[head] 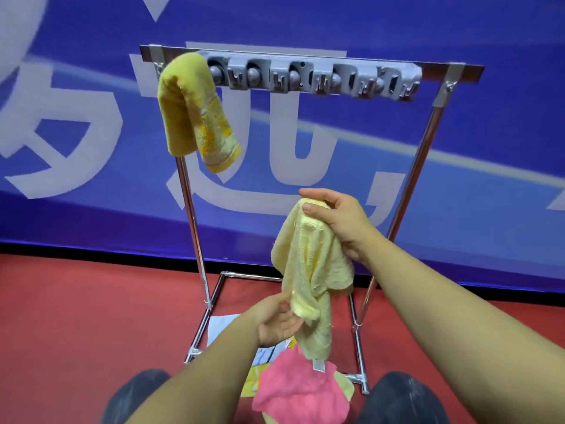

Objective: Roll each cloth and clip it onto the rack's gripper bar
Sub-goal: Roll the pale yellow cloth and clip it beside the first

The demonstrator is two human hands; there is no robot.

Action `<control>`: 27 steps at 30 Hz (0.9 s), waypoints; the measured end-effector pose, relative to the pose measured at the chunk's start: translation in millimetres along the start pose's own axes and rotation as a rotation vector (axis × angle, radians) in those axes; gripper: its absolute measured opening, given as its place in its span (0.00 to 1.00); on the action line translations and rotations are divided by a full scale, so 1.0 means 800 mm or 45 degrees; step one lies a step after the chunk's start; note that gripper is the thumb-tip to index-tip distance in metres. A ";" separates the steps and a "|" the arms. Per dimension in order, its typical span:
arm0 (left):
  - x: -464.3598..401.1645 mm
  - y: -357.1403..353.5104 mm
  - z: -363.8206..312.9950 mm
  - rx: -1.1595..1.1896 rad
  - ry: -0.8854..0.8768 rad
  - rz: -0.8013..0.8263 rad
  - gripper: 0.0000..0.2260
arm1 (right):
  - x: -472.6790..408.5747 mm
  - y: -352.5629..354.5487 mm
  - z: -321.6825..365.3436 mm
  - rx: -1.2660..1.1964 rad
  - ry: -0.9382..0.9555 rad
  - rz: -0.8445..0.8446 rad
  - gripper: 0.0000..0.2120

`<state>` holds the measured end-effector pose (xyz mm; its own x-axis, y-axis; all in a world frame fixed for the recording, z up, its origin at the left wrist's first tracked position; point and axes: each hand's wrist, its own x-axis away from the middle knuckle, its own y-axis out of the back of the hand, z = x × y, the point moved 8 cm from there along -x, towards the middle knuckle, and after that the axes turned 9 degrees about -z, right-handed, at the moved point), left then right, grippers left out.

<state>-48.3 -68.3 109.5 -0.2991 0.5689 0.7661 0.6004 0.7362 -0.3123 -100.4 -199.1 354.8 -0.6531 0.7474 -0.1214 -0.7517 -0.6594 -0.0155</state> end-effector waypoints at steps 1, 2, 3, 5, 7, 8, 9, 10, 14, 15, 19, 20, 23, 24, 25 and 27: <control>0.000 -0.003 -0.002 -0.017 -0.038 -0.026 0.12 | 0.000 0.005 -0.005 -0.009 -0.008 -0.024 0.12; 0.004 -0.004 -0.008 -0.034 -0.089 -0.080 0.11 | 0.000 0.011 -0.009 0.010 -0.007 -0.058 0.12; 0.004 0.001 -0.020 -0.027 -0.166 -0.150 0.12 | -0.002 0.020 -0.015 0.062 0.002 -0.104 0.12; 0.007 0.024 -0.063 -0.050 -0.433 -0.372 0.13 | -0.004 0.041 -0.029 0.239 0.022 -0.207 0.12; 0.027 0.044 -0.116 -0.111 -0.731 -0.566 0.16 | -0.002 0.061 -0.047 0.447 0.015 -0.288 0.13; 0.044 0.046 -0.139 -0.143 -0.851 -0.593 0.17 | 0.000 0.069 -0.058 0.515 -0.004 -0.306 0.13; 0.065 0.043 -0.160 -0.178 -0.954 -0.589 0.18 | 0.004 0.074 -0.069 0.561 -0.030 -0.306 0.13; 0.084 0.037 -0.178 -0.227 -1.039 -0.566 0.18 | 0.008 0.076 -0.080 0.592 -0.060 -0.290 0.13; 0.144 -0.013 -0.225 -0.483 -1.226 -0.336 0.17 | 0.022 0.072 -0.113 0.737 -0.206 -0.180 0.13; 0.158 -0.025 -0.234 -0.549 -1.281 -0.304 0.17 | 0.024 0.068 -0.118 0.841 -0.225 -0.113 0.16; 0.230 -0.086 -0.260 -0.791 -1.508 -0.085 0.16 | 0.027 0.061 -0.118 1.118 -0.208 -0.025 0.34; 0.244 -0.100 -0.261 -0.861 -1.528 -0.012 0.15 | 0.023 0.060 -0.110 0.983 -0.164 -0.098 0.36; 0.276 -0.132 -0.256 -1.073 -1.531 0.145 0.14 | 0.016 0.038 -0.084 0.138 -0.144 -0.181 0.39; 0.285 -0.138 -0.255 -1.089 -1.518 0.193 0.14 | 0.013 0.027 -0.083 -0.087 -0.192 -0.155 0.40; 0.294 -0.143 -0.256 -1.079 -1.502 0.238 0.14 | 0.017 0.014 -0.078 -0.214 -0.256 -0.103 0.40; 0.308 -0.146 -0.264 -1.042 -1.510 0.271 0.13 | 0.033 -0.011 -0.069 -0.315 -0.310 0.043 0.38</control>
<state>-35.4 -91.5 453.7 -0.3336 0.8990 -0.2839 0.8354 0.4214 0.3528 -105.5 -178.0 296.7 -0.7025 0.7026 0.1135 -0.7036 -0.6616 -0.2594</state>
